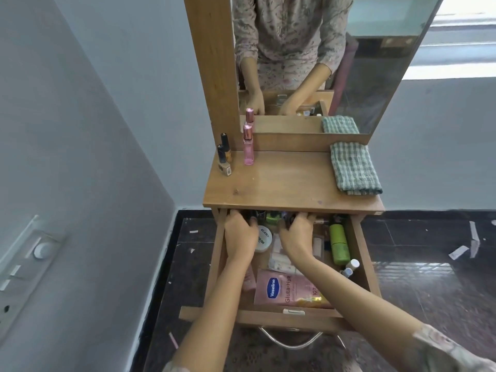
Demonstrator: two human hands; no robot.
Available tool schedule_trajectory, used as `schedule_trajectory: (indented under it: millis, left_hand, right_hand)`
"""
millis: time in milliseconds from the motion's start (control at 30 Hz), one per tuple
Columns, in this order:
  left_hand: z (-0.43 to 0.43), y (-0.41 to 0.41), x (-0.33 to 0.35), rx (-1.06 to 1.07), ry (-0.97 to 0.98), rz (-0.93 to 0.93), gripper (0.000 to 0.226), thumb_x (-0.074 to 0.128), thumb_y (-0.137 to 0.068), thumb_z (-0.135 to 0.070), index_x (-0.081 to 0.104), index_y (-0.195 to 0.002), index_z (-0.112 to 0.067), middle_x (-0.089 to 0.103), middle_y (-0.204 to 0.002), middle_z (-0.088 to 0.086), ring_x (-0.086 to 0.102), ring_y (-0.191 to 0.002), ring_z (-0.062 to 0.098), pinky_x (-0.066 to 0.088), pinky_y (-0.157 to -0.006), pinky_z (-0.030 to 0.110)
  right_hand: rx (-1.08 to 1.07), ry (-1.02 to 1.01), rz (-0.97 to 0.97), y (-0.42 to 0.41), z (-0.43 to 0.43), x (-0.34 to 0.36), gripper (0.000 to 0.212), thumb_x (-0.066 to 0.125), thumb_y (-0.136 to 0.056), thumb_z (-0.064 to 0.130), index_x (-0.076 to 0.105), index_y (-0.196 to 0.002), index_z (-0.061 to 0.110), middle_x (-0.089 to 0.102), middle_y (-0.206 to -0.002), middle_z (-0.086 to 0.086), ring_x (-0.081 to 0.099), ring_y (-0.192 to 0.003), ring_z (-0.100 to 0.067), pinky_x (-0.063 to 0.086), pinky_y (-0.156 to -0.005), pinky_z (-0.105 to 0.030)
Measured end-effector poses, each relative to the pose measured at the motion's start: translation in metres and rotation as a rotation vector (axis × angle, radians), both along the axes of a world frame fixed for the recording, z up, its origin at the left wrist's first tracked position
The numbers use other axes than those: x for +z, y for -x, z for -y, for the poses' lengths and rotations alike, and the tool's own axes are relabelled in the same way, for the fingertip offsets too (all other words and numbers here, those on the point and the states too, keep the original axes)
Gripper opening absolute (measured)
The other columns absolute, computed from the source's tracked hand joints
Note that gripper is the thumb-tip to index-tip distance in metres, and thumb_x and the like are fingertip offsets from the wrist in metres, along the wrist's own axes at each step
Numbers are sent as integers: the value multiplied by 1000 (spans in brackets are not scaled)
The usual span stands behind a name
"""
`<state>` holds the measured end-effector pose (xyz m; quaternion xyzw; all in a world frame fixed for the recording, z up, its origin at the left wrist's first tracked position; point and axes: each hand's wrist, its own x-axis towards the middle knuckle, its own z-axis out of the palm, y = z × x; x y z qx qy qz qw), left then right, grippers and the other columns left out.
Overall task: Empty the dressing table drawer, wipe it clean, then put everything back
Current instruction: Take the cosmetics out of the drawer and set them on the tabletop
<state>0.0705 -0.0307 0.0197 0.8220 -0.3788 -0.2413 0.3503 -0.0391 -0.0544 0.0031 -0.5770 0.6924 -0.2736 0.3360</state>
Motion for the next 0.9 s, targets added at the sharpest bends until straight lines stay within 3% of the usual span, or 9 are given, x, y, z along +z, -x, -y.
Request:
schedule_trajectory:
  millis: [100, 233, 333, 467, 567, 733, 900]
  left_hand:
    - [8, 1, -5, -39, -28, 38, 25, 60, -92, -18, 58, -110, 0, 61, -113, 16, 62, -103, 33, 43, -72, 29]
    - [9, 2, -10, -34, -44, 37, 25, 65, -89, -22, 63, -102, -1, 66, -106, 16, 65, -95, 34, 52, -72, 38]
    - [12, 0, -11, -17, -65, 40, 24, 65, -89, -23, 63, -98, -1, 68, -101, 17, 66, -92, 35, 52, -68, 37]
    - [9, 0, -11, -17, -73, 75, 16, 58, -94, -18, 62, -99, -3, 67, -104, 16, 65, -95, 32, 44, -66, 31]
    - [-2, 0, -5, -40, -11, 110, 14, 56, -94, -15, 61, -104, -6, 67, -104, 12, 64, -97, 29, 43, -69, 28]
    - [-35, -4, 4, -82, 81, 161, 13, 57, -93, -20, 60, -106, -17, 68, -96, 1, 65, -91, 20, 54, -72, 30]
    - [-56, -2, 34, -49, 243, 142, 15, 63, -91, -16, 63, -105, -15, 68, -90, -3, 64, -83, 8, 43, -65, 6]
  right_hand:
    - [-18, -13, -168, -1, 1, 2, 33, 59, -91, 32, 55, -111, 5, 50, -120, -15, 56, -98, -34, 44, -73, -35]
    - [-27, 25, -240, -1, 5, -1, 35, 61, -88, 43, 61, -98, 9, 61, -103, -13, 62, -90, -36, 51, -76, -40]
    - [-61, 23, -245, -3, 8, -3, 37, 58, -88, 46, 62, -92, 9, 65, -97, -13, 63, -90, -37, 49, -75, -38]
    - [-53, 26, -241, -3, 8, -7, 36, 50, -94, 41, 63, -89, 8, 68, -92, -15, 64, -87, -37, 44, -68, -36]
    - [-6, 61, -137, 3, 6, -10, 26, 48, -97, 32, 58, -91, 8, 65, -88, -14, 62, -81, -35, 42, -64, -33]
    - [235, 140, 12, 24, 2, -12, 5, 54, -91, 9, 56, -95, 11, 62, -93, -9, 55, -88, -25, 38, -70, -31]
    - [387, 293, -70, 50, -12, -5, 10, 46, -96, 10, 52, -102, 15, 51, -93, 0, 48, -79, -17, 33, -62, -26]
